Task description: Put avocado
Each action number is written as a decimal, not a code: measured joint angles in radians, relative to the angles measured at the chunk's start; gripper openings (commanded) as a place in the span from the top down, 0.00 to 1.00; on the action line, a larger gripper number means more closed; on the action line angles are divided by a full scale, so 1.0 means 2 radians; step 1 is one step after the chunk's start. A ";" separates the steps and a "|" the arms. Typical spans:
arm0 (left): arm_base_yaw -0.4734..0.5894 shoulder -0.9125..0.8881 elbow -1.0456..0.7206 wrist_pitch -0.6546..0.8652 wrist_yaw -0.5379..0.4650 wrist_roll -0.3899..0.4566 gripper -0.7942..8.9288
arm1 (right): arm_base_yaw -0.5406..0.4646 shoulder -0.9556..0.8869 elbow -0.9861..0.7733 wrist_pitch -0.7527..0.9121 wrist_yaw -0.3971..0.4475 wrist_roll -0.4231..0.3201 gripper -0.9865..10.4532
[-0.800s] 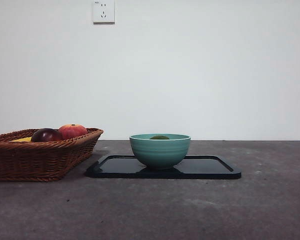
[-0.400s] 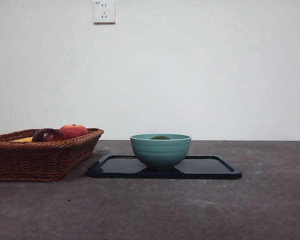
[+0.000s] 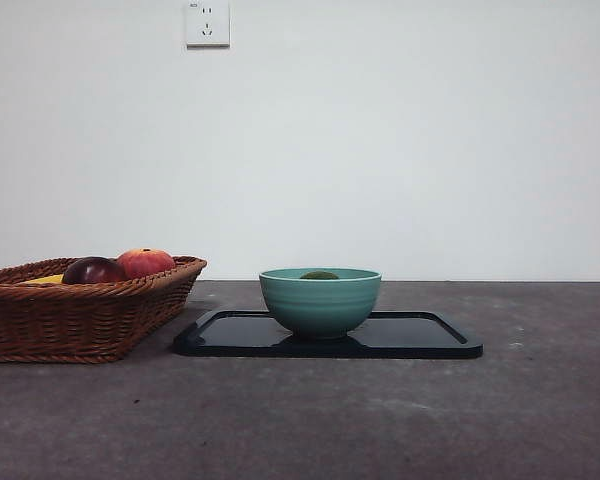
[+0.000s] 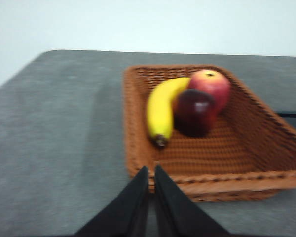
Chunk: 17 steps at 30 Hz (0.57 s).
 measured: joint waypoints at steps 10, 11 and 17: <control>0.000 0.000 0.000 -0.001 -0.007 -0.010 0.90 | 0.000 0.000 0.000 0.000 0.000 0.000 0.90; 0.000 0.000 0.000 -0.001 -0.007 -0.010 0.90 | 0.000 0.000 0.000 0.000 0.000 0.000 0.90; 0.003 0.000 0.000 0.000 -0.007 -0.010 0.90 | 0.000 0.000 0.000 0.000 0.000 0.000 0.90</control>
